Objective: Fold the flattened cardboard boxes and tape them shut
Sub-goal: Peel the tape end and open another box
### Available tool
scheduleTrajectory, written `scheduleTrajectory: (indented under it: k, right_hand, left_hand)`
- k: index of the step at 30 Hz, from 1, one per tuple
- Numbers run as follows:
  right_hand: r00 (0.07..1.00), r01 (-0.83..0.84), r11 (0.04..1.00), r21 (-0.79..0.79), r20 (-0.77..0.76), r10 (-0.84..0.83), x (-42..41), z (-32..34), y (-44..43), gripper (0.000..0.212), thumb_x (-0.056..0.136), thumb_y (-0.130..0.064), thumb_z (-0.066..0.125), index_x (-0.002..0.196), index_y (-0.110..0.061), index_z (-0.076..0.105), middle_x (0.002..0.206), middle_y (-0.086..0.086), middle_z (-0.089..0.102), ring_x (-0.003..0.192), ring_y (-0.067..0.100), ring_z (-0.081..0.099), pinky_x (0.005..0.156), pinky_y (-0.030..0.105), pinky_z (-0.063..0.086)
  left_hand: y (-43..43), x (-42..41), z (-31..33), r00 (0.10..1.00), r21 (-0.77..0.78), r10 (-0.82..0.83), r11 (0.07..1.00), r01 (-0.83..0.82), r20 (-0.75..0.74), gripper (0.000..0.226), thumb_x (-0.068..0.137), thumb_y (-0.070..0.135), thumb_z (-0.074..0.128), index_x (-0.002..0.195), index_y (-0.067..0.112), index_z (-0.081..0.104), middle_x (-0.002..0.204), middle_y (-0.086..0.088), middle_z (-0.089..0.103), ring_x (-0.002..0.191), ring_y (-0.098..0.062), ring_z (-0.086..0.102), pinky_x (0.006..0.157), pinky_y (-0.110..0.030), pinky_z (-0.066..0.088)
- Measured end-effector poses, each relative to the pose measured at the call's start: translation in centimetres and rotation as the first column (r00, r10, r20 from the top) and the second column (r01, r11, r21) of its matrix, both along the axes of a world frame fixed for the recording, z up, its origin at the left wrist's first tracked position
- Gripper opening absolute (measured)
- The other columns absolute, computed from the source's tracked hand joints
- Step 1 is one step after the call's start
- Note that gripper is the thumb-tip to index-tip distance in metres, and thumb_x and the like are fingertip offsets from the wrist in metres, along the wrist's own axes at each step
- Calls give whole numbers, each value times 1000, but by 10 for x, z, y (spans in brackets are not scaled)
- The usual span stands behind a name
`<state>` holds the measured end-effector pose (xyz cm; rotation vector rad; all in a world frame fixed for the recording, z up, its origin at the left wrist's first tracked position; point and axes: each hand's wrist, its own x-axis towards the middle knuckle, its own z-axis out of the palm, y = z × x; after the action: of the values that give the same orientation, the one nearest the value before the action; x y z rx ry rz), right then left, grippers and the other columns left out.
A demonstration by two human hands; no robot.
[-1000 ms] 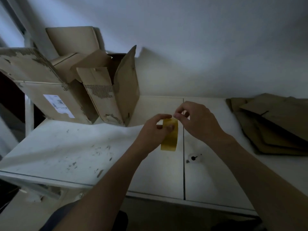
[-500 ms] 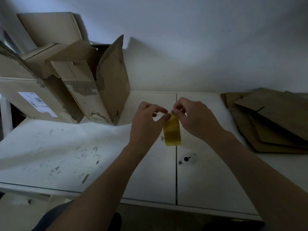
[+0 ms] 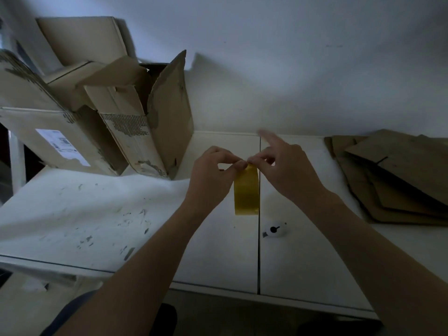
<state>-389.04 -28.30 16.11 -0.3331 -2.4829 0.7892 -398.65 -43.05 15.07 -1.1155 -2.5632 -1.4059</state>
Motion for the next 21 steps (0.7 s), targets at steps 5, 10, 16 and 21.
scheduleTrajectory:
  k: [5,10,16,21]
  right_hand:
    - [997,-18,999,51,-72,21,3,-1,1,26,88,-32,74,108,-27,58,90,-19,67,71,5,66,70,37,60]
    - [990,-132,991,31,-51,133,4,-3,-1,31,85,-48,58,99,-25,74,97,-13,68,79,8,65,69,35,60]
    - [982,-102,995,17,-157,104,1,4,-1,4,87,-17,76,91,-16,77,89,-9,66,76,7,63,64,6,44]
    - [982,-23,994,106,-186,42,-1,-1,-1,3,91,-22,70,91,-19,71,87,-13,58,73,3,58,65,13,44]
  left_hand:
    - [-5,2,-2,999,-13,-2,1000,3,39,12,92,29,69,98,20,74,95,9,64,90,-7,60,77,-15,46]
    - [-8,4,1,997,43,-12,999,8,78,8,94,27,67,98,22,72,101,5,64,96,-8,59,80,-12,44]
    - [-10,7,8,981,207,-26,978,-14,191,11,90,30,70,95,31,60,105,-2,62,100,-14,62,81,-20,53]
    - [-13,15,17,809,194,-133,981,24,573,47,91,27,72,130,25,46,110,-4,64,97,-17,67,77,-30,62]
